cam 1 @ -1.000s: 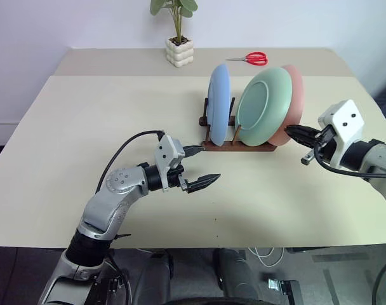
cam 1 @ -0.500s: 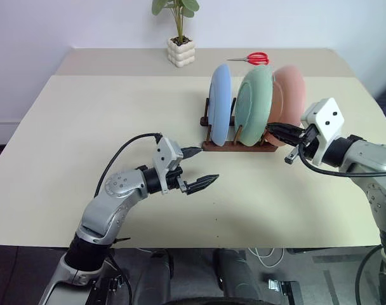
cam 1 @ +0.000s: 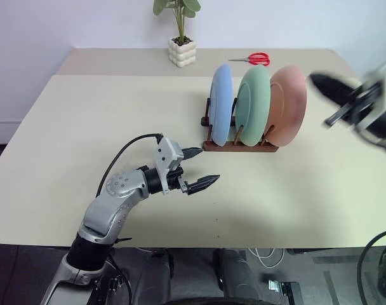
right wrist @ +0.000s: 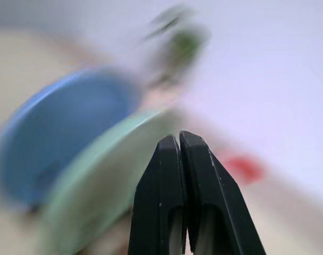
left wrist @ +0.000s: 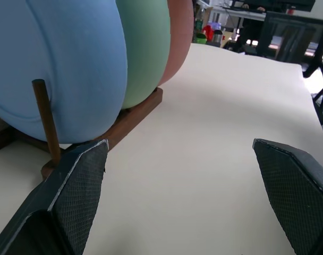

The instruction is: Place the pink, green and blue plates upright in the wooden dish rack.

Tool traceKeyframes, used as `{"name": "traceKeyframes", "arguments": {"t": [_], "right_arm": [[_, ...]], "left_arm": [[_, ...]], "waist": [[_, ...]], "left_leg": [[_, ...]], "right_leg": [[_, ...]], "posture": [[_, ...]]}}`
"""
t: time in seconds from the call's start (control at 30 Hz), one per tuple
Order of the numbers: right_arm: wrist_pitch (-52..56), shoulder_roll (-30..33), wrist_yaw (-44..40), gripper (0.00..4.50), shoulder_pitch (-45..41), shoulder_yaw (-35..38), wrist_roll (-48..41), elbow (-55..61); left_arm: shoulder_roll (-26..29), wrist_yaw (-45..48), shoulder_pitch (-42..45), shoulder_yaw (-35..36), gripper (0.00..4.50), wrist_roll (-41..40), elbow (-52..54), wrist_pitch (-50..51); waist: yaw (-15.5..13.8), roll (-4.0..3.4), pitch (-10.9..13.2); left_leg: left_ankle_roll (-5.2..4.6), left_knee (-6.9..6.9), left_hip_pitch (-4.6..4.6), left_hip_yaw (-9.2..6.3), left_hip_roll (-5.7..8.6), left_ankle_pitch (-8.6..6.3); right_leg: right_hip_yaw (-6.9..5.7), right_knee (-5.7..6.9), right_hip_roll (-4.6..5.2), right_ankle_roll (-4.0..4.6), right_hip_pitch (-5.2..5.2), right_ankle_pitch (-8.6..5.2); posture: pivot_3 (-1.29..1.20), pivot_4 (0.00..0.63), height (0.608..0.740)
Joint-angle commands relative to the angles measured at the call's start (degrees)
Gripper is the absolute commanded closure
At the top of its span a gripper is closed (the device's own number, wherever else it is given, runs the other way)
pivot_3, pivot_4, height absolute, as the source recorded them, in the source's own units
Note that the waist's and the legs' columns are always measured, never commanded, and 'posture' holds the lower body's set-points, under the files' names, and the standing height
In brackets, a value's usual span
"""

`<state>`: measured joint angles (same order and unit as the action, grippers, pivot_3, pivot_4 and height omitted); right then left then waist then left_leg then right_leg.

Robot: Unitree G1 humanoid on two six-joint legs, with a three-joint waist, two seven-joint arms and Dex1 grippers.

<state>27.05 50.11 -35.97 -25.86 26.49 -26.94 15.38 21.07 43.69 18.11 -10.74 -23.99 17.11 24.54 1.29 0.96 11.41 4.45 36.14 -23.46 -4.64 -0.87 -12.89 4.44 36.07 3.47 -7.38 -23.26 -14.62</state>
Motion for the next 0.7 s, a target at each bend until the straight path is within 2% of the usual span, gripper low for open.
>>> {"name": "traceKeyframes", "arguments": {"t": [0.03, 0.13, 0.3, 0.4, 0.6, 0.7], "right_arm": [[-2.8, 0.0, 1.3, 4.44, 1.5, 4.1, 1.9, -5.4], [-4.8, -2.3, -0.9, 4.44, 6.0, 5.9, 0.7, -10.3], [-12.6, -6.8, -5.8, 4.44, 15.4, 3.9, 2.7, -21.3], [-17.2, -6.6, -7.1, 4.44, 15.6, 2.5, 4.6, -24.4], [-18.4, -11.9, -8.6, 4.44, 13.8, -0.7, 3.2, -30.9], [-20.0, -13.0, -10.5, 4.44, 13.7, -2.2, 3.6, -33.4]], "left_arm": [[-0.9, -0.2, 1.0, 0.4, 0.00, 1.2, -0.6, -3.1], [-1.2, -2.0, 1.3, 2.6, 0.00, 2.4, -3.4, -5.3], [2.7, -3.6, -2.5, 9.1, 0.00, 4.5, -8.5, -9.9], [3.0, -3.8, -2.9, 9.8, 0.00, 4.8, -9.6, -10.7], [5.4, -5.6, -10.3, 15.5, 0.00, 5.5, -10.3, -13.2], [5.4, -6.5, -12.2, 16.0, 0.00, 5.6, -9.3, -13.1]], "waist": [[-0.3, 0.02, 0.0], [-0.3, -0.01, 0.0], [0.0, -0.16, -0.1], [0.4, -0.57, 0.0], [1.4, -0.44, -0.1], [1.1, -0.49, -0.1]], "left_leg": [[0.00, 0.00, 0.01, 0.00, 0.00, 0.00], [0.00, 0.00, 0.03, 0.02, 0.00, 0.00], [0.00, -0.03, 0.10, 0.00, -0.01, 0.00], [-0.02, -0.02, 0.13, 0.17, 0.00, -0.01], [-0.03, -0.10, 0.25, 0.16, -0.02, -0.01], [-0.06, -0.12, 0.21, 0.15, -0.04, -0.03]], "right_leg": [[0.00, -0.01, 0.00, 0.00, 0.01, 0.00], [0.03, 0.02, 0.00, 0.00, 0.01, 0.01], [0.02, 0.05, -0.02, -0.03, 0.08, 0.02], [0.17, 0.07, 0.00, -0.02, 0.01, 0.02], [0.17, 0.08, -0.02, -0.06, 0.11, 0.03], [0.16, 0.09, -0.04, -0.21, 0.06, 0.09]], "posture": [[0.00, 0.150, 0.730], [0.00, 0.150, 0.730], [0.00, 0.150, 0.730], [0.00, 0.150, 0.730], [0.00, 0.150, 0.730], [0.00, 0.150, 0.730]]}}
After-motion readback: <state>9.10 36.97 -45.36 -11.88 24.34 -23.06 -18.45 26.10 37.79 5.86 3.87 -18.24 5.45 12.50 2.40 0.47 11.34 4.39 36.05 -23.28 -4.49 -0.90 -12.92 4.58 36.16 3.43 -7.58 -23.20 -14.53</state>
